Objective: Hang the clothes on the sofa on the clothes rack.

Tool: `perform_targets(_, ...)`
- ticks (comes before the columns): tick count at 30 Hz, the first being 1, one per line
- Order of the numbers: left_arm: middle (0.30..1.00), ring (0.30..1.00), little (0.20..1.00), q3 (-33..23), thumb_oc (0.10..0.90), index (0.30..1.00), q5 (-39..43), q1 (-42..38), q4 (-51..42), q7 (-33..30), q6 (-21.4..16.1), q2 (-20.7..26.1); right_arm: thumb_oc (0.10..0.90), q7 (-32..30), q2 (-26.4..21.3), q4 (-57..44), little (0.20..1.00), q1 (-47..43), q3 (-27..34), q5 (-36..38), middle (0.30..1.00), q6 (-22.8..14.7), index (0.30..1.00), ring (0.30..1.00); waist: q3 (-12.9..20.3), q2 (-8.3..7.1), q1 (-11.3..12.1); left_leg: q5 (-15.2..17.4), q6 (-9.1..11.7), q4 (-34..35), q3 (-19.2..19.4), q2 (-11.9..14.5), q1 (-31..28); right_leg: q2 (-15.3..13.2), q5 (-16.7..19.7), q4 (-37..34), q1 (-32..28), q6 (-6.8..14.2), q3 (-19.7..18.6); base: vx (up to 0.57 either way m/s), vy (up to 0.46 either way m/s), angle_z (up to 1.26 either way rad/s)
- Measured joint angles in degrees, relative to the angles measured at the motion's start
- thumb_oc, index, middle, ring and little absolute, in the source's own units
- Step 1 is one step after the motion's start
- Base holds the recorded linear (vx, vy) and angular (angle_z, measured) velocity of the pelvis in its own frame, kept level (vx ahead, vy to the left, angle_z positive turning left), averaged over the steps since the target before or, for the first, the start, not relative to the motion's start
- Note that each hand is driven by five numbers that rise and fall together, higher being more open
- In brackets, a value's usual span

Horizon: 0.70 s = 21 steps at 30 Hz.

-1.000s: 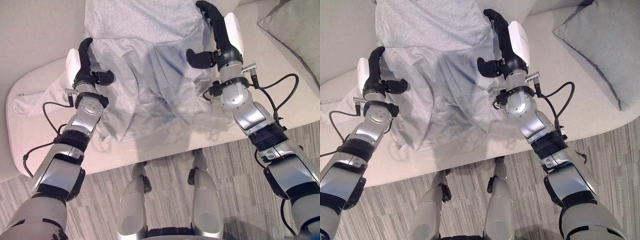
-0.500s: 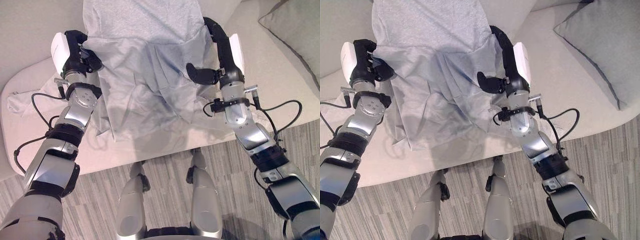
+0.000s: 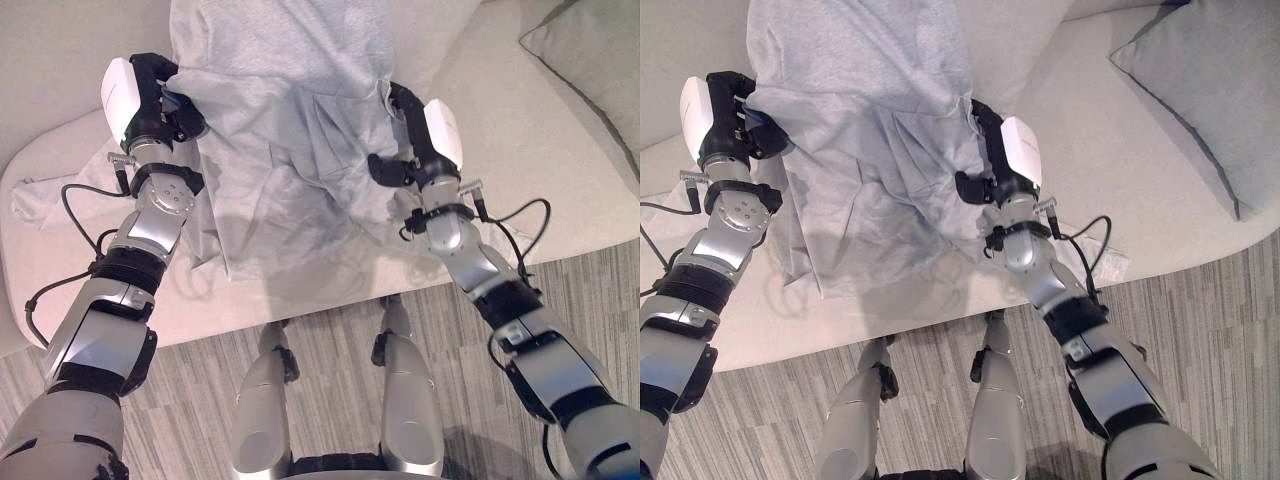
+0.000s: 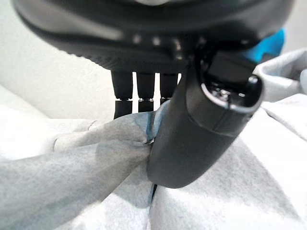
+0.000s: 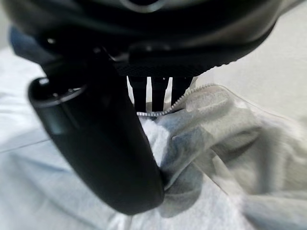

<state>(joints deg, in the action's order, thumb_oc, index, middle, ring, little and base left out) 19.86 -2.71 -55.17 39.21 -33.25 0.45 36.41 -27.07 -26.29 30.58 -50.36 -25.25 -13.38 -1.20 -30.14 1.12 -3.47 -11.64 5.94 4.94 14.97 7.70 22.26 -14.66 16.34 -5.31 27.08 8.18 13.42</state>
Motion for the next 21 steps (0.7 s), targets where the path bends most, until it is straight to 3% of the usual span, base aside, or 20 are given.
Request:
perform_targets(4,0.300,0.300,0.300,0.03,0.400,0.300,-0.01,0.03,-1.16,0.01,0.00,-0.02,0.400,-1.22,-0.76,-3.92,0.300,2.12,2.83,0.34,0.300,2.31,0.300,0.300,-0.01,0.02,0.17,-0.07,-0.10,0.12,-0.38,-0.37,0.27,-0.38,0.02,0.00,0.04,0.03,0.36,0.01,0.012,0.06)
perform_targets(12,0.300,0.300,0.300,-1.33,0.400,0.300,-0.05,4.24,-7.34,0.19,-0.10,0.76,0.400,0.23,-3.03,-9.97,0.300,10.15,5.69,3.07,0.300,2.21,0.300,0.300,-0.09,0.05,0.62,-0.07,-0.11,0.12,-0.73,-0.21,-0.44,-0.40,0.04,0.03,-0.97,0.01,0.66,0.00,0.000,0.00)
perform_targets(16,0.300,0.300,0.300,-4.93,0.400,0.300,-0.18,12.47,-15.56,1.70,-0.28,1.08,0.400,2.85,-5.98,-19.09,0.300,17.81,9.06,5.78,0.300,2.03,0.300,0.300,-0.22,0.02,0.62,0.13,0.05,0.14,-0.79,0.24,-4.57,-0.22,-0.08,0.03,-5.06,0.02,0.75,0.06,0.001,-0.02)
perform_targets(21,0.300,0.300,0.300,-6.19,0.400,0.300,-2.09,18.69,-22.68,3.84,-0.93,1.46,0.400,3.21,-8.19,-25.00,0.300,17.98,14.82,7.56,0.300,0.60,0.300,0.300,-0.02,0.05,0.44,1.09,0.49,0.19,-1.33,0.34,-10.37,0.08,-0.83,0.00,-11.26,-0.19,1.31,0.10,0.030,0.02)
